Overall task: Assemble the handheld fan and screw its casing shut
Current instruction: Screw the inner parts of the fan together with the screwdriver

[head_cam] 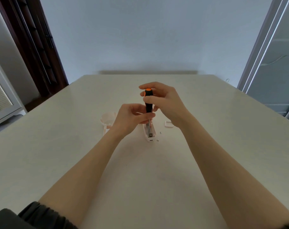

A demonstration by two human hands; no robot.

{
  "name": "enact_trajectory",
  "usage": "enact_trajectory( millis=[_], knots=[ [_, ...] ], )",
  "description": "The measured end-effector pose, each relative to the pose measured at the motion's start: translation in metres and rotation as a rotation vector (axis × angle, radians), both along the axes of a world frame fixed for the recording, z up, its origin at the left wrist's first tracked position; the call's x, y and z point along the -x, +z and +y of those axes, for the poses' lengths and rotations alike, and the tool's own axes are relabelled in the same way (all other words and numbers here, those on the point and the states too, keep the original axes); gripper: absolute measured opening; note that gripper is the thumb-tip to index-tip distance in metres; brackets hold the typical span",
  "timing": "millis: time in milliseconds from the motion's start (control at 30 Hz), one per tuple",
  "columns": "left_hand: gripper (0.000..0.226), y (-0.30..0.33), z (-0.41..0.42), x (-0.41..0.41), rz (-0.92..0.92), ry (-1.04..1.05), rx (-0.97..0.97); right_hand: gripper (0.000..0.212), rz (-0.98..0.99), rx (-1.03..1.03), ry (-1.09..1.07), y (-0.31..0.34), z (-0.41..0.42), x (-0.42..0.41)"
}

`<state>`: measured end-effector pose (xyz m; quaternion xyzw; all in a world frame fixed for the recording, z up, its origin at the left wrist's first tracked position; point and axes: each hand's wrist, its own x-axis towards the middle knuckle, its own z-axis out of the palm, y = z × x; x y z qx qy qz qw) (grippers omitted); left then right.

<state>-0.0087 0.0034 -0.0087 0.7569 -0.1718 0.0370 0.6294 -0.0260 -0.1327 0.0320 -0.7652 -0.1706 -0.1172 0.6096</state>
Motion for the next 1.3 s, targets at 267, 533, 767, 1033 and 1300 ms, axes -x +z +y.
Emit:
enact_trajectory(
  millis=[267, 533, 767, 1033, 1300],
  knots=[
    [0.006, -0.003, -0.002, -0.001, 0.02, 0.007, -0.009, 0.032, -0.046, 0.006, -0.052, -0.004, -0.007, -0.004],
    [0.01, -0.002, 0.0, -0.002, -0.019, 0.051, -0.015, 0.02, -0.144, 0.037, -0.259, -0.011, 0.003, -0.005],
    [0.005, -0.001, 0.0, -0.001, -0.011, 0.053, -0.001, 0.021, -0.154, -0.005, -0.273, -0.013, 0.01, -0.007],
    [0.01, -0.002, -0.001, 0.001, 0.003, 0.041, 0.001, 0.019, -0.166, -0.005, -0.288, -0.016, 0.01, -0.003],
    [0.006, 0.0, 0.002, 0.001, 0.025, 0.004, 0.022, 0.024, -0.064, 0.123, -0.127, -0.004, 0.002, 0.0]
  ],
)
